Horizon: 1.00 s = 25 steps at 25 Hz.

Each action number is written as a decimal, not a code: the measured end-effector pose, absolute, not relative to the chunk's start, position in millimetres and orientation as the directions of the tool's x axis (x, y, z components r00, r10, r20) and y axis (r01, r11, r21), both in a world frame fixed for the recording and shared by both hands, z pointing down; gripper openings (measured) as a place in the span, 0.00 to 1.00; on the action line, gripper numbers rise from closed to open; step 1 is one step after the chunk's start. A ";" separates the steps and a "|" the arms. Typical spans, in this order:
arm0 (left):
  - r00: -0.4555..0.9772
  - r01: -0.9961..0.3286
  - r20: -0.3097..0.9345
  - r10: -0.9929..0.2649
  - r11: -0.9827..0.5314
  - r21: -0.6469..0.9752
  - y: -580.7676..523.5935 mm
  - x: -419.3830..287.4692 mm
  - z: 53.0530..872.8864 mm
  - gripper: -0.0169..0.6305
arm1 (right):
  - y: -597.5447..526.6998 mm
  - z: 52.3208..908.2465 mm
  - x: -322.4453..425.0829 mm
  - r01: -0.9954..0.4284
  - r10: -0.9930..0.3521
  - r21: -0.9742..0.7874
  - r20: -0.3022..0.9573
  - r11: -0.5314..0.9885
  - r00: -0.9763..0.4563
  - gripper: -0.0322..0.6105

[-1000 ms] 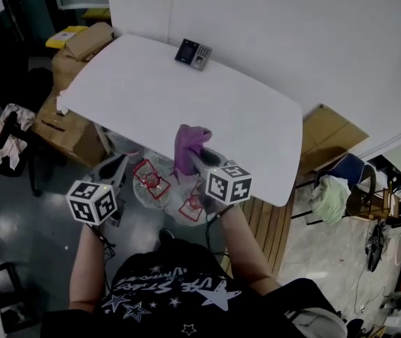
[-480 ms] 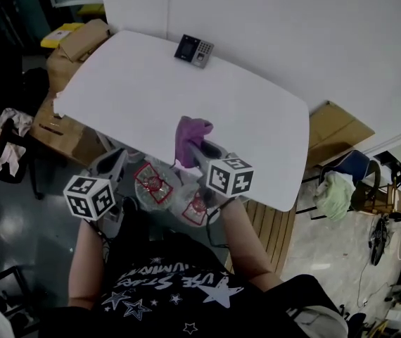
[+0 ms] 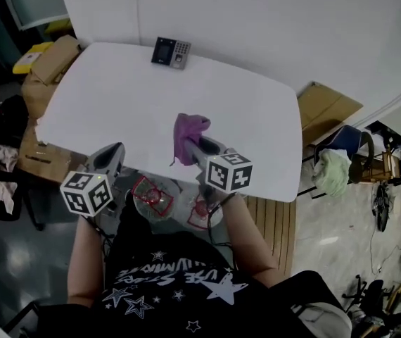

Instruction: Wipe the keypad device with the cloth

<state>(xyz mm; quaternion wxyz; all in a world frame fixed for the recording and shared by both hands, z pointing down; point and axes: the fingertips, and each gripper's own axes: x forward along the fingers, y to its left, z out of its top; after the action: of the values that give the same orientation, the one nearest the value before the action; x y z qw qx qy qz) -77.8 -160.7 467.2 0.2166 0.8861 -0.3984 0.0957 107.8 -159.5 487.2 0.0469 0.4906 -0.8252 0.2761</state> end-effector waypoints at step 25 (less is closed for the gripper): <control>0.858 -0.509 0.301 -0.417 -0.773 0.380 -418.6 -107.1 467.6 0.04 | -355.0 472.5 73.4 -0.935 -0.895 -0.351 0.398 0.056 -0.203 0.20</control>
<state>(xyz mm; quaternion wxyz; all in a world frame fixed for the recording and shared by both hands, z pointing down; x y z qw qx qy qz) -107.1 -418.6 467.6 0.2293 0.9361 -0.2473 0.1001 73.4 -355.0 472.5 0.0366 0.6302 -0.7258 0.2734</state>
